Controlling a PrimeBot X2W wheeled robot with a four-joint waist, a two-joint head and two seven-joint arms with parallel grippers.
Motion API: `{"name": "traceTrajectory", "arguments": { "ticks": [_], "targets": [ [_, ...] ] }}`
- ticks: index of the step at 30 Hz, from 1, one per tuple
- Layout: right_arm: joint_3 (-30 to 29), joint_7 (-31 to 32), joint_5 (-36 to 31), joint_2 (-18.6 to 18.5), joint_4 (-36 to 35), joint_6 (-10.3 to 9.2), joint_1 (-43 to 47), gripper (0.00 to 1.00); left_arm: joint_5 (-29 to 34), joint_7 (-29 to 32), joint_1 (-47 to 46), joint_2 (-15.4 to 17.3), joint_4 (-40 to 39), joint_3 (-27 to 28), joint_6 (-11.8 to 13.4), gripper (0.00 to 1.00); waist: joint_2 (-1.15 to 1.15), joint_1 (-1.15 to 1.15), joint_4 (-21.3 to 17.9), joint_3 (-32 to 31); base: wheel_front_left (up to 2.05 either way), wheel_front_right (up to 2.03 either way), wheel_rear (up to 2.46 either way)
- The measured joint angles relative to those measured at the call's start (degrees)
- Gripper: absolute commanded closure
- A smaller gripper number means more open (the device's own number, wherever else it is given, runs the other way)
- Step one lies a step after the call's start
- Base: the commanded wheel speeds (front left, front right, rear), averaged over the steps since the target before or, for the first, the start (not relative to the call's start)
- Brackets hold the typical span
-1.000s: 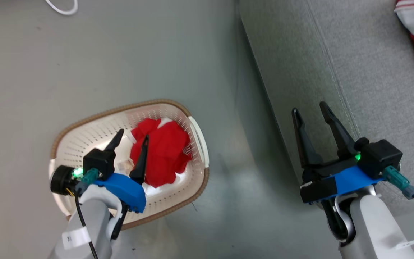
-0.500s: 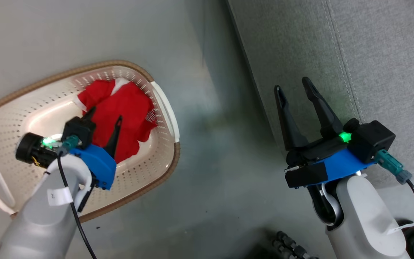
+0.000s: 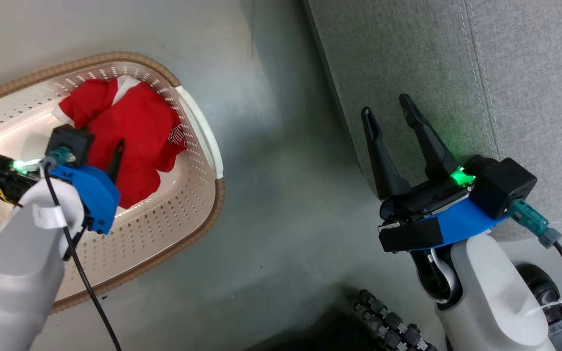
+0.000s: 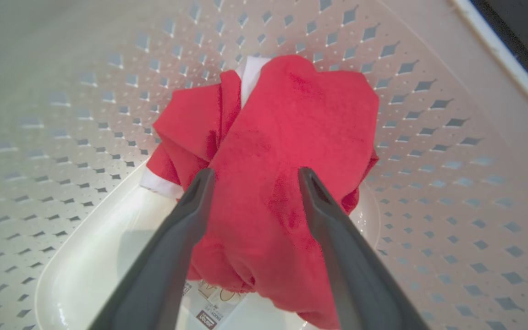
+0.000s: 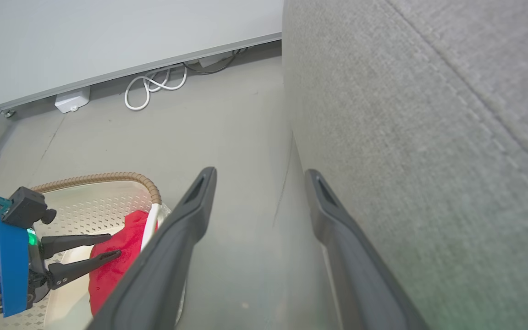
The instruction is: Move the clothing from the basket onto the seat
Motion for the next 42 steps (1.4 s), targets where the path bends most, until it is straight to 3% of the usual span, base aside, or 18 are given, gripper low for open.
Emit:
{"name": "traceTrajectory", "arguments": {
  "ticks": [7,25,26,27,28,29,42],
  "targets": [
    [0.4,-0.1,0.5,0.0,-1.0,0.00,0.0,0.00,-1.7,1.4,-2.8,2.1,1.5,-1.9,0.0,0.00,0.00,0.00,-0.8,1.8,0.00,0.00,0.00],
    [0.3,-0.1,0.5,0.0,-1.7,0.00,0.6,0.00,-6.4,5.7,-4.7,0.0,4.9,-7.6,0.0,0.00,0.00,-0.01,0.2,3.1,0.00,0.00,0.00],
    [0.3,-0.1,0.5,0.0,-1.7,0.00,0.6,0.00,-6.4,5.7,-4.9,-0.2,5.4,-7.7,0.0,0.36,0.00,-0.01,0.2,3.1,0.00,0.00,0.00],
    [0.3,-0.1,0.5,0.0,-1.7,0.00,0.6,0.00,-6.4,5.6,-5.1,-0.3,5.8,-7.8,0.0,0.61,0.00,0.00,0.2,3.1,0.00,0.00,0.00],
    [0.4,-0.1,0.5,0.1,-1.7,0.00,0.6,0.00,-6.4,5.5,-5.2,-0.5,6.2,-7.9,0.0,0.94,0.00,-0.01,0.2,3.0,0.00,0.00,0.00],
    [0.4,-0.1,0.5,0.1,-1.7,0.00,0.6,0.00,-6.4,5.4,-5.4,-0.7,6.7,-8.1,0.0,1.00,0.00,-0.01,0.2,3.0,0.00,0.00,0.00],
    [0.4,-0.1,0.5,0.1,-1.8,0.00,0.6,0.00,-7.3,4.3,-6.8,-2.2,9.2,-9.7,0.0,1.00,0.00,-0.01,0.4,3.0,0.00,0.00,0.00]
  ]
}}
